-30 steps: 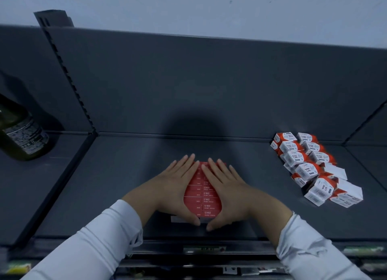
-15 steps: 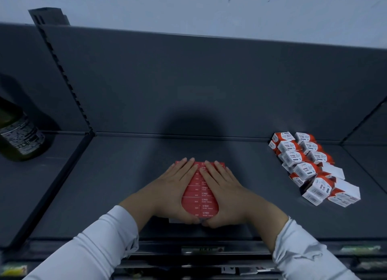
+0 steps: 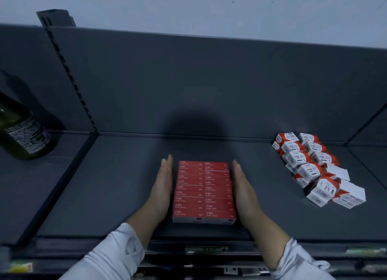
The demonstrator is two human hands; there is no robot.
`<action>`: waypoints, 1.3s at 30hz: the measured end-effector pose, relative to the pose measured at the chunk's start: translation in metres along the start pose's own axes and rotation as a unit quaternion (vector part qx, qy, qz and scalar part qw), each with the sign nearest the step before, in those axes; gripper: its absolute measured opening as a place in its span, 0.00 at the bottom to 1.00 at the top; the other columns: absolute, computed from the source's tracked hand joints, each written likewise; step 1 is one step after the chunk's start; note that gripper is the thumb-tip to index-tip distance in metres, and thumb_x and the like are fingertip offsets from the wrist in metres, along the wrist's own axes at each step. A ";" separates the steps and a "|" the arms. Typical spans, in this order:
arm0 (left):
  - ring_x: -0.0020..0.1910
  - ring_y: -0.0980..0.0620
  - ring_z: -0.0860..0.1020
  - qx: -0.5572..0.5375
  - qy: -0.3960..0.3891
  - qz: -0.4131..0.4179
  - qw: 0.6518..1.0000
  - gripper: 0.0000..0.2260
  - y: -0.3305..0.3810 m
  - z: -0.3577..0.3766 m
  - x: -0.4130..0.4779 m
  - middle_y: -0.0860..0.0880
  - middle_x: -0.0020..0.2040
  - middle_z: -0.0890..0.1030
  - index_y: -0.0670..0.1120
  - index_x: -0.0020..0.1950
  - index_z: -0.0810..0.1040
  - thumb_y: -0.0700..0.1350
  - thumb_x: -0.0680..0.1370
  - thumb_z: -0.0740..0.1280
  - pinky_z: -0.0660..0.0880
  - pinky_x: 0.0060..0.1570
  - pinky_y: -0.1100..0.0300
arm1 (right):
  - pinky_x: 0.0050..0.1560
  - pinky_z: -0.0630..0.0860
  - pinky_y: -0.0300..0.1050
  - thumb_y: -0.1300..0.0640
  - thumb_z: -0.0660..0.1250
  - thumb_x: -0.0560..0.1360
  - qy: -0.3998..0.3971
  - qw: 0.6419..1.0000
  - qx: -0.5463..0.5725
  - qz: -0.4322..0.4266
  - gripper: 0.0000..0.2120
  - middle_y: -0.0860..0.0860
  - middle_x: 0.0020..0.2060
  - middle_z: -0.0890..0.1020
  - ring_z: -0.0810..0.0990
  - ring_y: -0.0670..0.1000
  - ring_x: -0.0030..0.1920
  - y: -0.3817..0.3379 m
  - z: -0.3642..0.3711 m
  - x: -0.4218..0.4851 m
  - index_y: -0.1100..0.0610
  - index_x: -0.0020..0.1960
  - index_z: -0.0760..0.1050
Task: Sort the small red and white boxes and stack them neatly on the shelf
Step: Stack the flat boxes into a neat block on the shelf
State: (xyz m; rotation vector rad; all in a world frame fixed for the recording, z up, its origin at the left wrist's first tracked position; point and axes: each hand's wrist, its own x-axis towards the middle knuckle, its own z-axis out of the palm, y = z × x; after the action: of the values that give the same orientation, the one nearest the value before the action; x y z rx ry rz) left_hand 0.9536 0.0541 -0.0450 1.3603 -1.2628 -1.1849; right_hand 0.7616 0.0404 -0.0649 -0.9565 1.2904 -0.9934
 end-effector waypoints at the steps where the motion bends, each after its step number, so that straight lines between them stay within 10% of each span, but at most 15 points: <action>1: 0.64 0.67 0.57 -0.076 0.006 -0.024 0.997 0.25 0.002 0.003 -0.001 0.64 0.67 0.57 0.52 0.79 0.55 0.59 0.83 0.49 0.55 0.60 0.71 | 0.63 0.75 0.50 0.29 0.56 0.76 0.002 1.000 -0.003 0.010 0.30 0.48 0.60 0.82 0.81 0.47 0.59 -0.003 0.003 -0.002 0.48 0.67 0.76; 3: 0.59 0.68 0.71 -0.069 -0.026 -0.028 0.997 0.26 0.003 0.008 -0.001 0.63 0.68 0.69 0.53 0.77 0.60 0.61 0.81 0.49 0.66 0.59 0.70 | 0.51 0.79 0.40 0.36 0.54 0.80 0.005 1.000 -0.018 0.006 0.23 0.47 0.52 0.85 0.84 0.46 0.53 -0.003 0.007 -0.001 0.48 0.62 0.78; 5: 0.42 0.70 0.80 -0.065 -0.023 -0.037 0.997 0.20 0.007 0.011 -0.003 0.63 0.47 0.83 0.57 0.62 0.73 0.59 0.82 0.45 0.74 0.40 0.74 | 0.48 0.80 0.37 0.34 0.55 0.79 -0.001 1.000 -0.022 0.005 0.23 0.47 0.55 0.84 0.83 0.45 0.54 -0.004 0.009 -0.004 0.46 0.64 0.76; 10: 0.30 0.69 0.79 -0.174 -0.035 -0.097 0.979 0.36 0.024 0.020 -0.009 0.63 0.28 0.80 0.60 0.23 0.81 0.56 0.83 0.43 0.73 0.28 0.74 | 0.77 0.59 0.53 0.20 0.58 0.62 -0.031 0.999 -0.027 -0.026 0.51 0.42 0.76 0.62 0.63 0.45 0.75 -0.008 0.011 -0.007 0.44 0.79 0.54; 19: 0.33 0.66 0.81 -0.188 -0.045 -0.083 0.978 0.21 0.016 0.015 -0.007 0.61 0.32 0.83 0.55 0.44 0.75 0.57 0.83 0.46 0.75 0.31 0.72 | 0.71 0.61 0.41 0.35 0.54 0.76 -0.038 0.996 -0.070 -0.029 0.36 0.42 0.77 0.59 0.63 0.41 0.72 -0.010 0.009 -0.010 0.45 0.80 0.49; 22: 0.68 0.60 0.72 -0.012 -0.081 -0.053 0.995 0.32 0.001 -0.002 0.000 0.52 0.71 0.73 0.53 0.71 0.71 0.71 0.76 0.51 0.69 0.66 0.65 | 0.72 0.56 0.39 0.30 0.57 0.74 -0.077 0.983 -0.148 -0.069 0.43 0.39 0.78 0.47 0.53 0.39 0.76 -0.015 -0.003 -0.011 0.44 0.80 0.42; 25: 0.75 0.63 0.32 0.345 -0.184 0.102 0.915 0.50 -0.009 -0.016 0.008 0.58 0.76 0.31 0.54 0.78 0.35 0.78 0.68 0.53 0.37 0.74 0.62 | 0.76 0.38 0.41 0.23 0.66 0.62 -0.182 0.880 -0.414 -0.142 0.62 0.37 0.74 0.29 0.29 0.36 0.73 -0.023 -0.018 -0.007 0.46 0.78 0.32; 29: 0.72 0.60 0.24 0.526 -0.243 0.175 0.796 0.59 -0.008 -0.018 0.007 0.56 0.74 0.24 0.51 0.77 0.30 0.79 0.63 0.61 0.32 0.74 0.59 | 0.73 0.31 0.42 0.28 0.72 0.61 -0.243 0.703 -0.638 -0.199 0.68 0.42 0.71 0.23 0.21 0.44 0.71 -0.028 -0.020 -0.001 0.50 0.76 0.25; 39: 0.75 0.55 0.30 0.564 -0.201 0.193 0.777 0.56 -0.020 -0.012 0.010 0.50 0.78 0.32 0.46 0.79 0.36 0.74 0.66 0.62 0.36 0.76 0.55 | 0.75 0.33 0.43 0.28 0.64 0.64 -0.217 0.674 -0.674 -0.210 0.62 0.48 0.76 0.29 0.25 0.48 0.74 -0.021 -0.014 0.000 0.55 0.78 0.29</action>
State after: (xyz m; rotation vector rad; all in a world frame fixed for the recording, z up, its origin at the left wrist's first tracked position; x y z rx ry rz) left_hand 0.9679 0.0453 -0.0636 1.5050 -2.6662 -0.3331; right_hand 0.7470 0.0337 -0.0451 -2.5307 1.2828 0.1478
